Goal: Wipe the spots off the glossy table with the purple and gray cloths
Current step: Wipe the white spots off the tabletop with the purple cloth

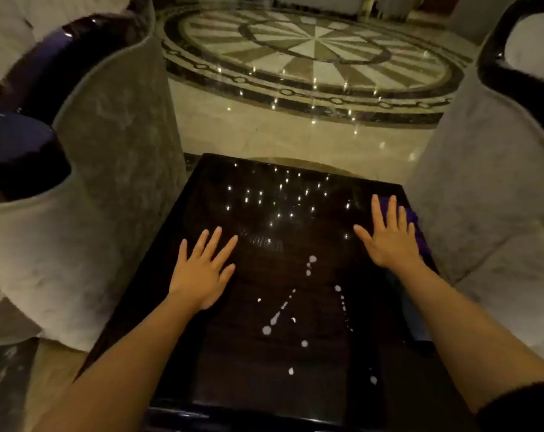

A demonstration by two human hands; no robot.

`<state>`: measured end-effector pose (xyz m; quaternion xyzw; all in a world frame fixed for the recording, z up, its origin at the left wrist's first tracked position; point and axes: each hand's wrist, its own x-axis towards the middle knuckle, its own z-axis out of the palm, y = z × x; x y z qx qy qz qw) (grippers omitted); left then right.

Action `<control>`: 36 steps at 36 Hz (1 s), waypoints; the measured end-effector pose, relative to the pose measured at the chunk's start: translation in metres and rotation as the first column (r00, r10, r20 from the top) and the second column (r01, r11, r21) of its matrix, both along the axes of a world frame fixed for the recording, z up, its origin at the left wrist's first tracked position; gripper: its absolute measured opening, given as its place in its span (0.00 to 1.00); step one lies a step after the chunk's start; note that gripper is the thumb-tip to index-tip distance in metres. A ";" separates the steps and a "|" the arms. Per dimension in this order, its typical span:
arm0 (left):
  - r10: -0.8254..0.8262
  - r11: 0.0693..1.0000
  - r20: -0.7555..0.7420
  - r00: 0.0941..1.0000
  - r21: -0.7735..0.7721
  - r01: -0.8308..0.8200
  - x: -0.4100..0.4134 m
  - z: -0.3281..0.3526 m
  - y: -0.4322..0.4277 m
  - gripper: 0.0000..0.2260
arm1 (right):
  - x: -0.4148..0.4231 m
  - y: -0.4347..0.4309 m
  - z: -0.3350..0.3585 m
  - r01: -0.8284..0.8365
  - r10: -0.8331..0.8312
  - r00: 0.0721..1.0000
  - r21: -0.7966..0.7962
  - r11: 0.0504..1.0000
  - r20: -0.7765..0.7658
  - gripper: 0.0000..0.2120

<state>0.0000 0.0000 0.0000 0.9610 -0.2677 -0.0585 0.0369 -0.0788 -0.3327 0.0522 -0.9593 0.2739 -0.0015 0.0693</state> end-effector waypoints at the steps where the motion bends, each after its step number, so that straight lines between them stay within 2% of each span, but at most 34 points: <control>1: -0.007 1.000 0.007 1.000 0.015 0.006 0.000 -0.003 0.001 0.24 | 0.000 -0.003 -0.004 0.003 -0.003 1.000 -0.013 1.000 0.005 0.32; 6: 0.013 1.000 -0.091 0.996 -0.018 -0.015 0.009 -0.018 0.005 0.22 | 0.012 -0.024 -0.020 0.031 -0.031 0.999 0.046 0.998 0.012 0.32; 17: -0.014 0.999 -0.089 0.996 -0.030 0.011 0.015 -0.021 0.006 0.22 | 0.027 -0.065 -0.033 0.160 -0.161 0.987 0.049 0.986 0.021 0.33; 21: -0.011 1.000 -0.086 0.996 -0.026 0.008 0.013 -0.019 0.005 0.22 | 0.029 -0.081 -0.031 0.234 -0.232 0.972 0.156 0.960 -0.033 0.35; 23: -0.009 1.000 -0.083 0.997 -0.023 0.007 0.013 -0.018 0.005 0.22 | 0.030 -0.086 -0.030 0.217 -0.213 0.976 0.197 0.956 -0.043 0.32; 26: -0.002 1.000 -0.079 0.997 -0.020 0.000 0.012 -0.017 0.004 0.22 | 0.034 -0.086 -0.030 0.183 -0.178 0.983 0.172 0.968 -0.040 0.28; 36: 0.006 1.000 -0.083 0.997 -0.022 -0.008 0.012 -0.016 0.003 0.22 | 0.055 -0.054 -0.031 0.056 -0.049 0.998 0.211 0.976 -0.037 0.25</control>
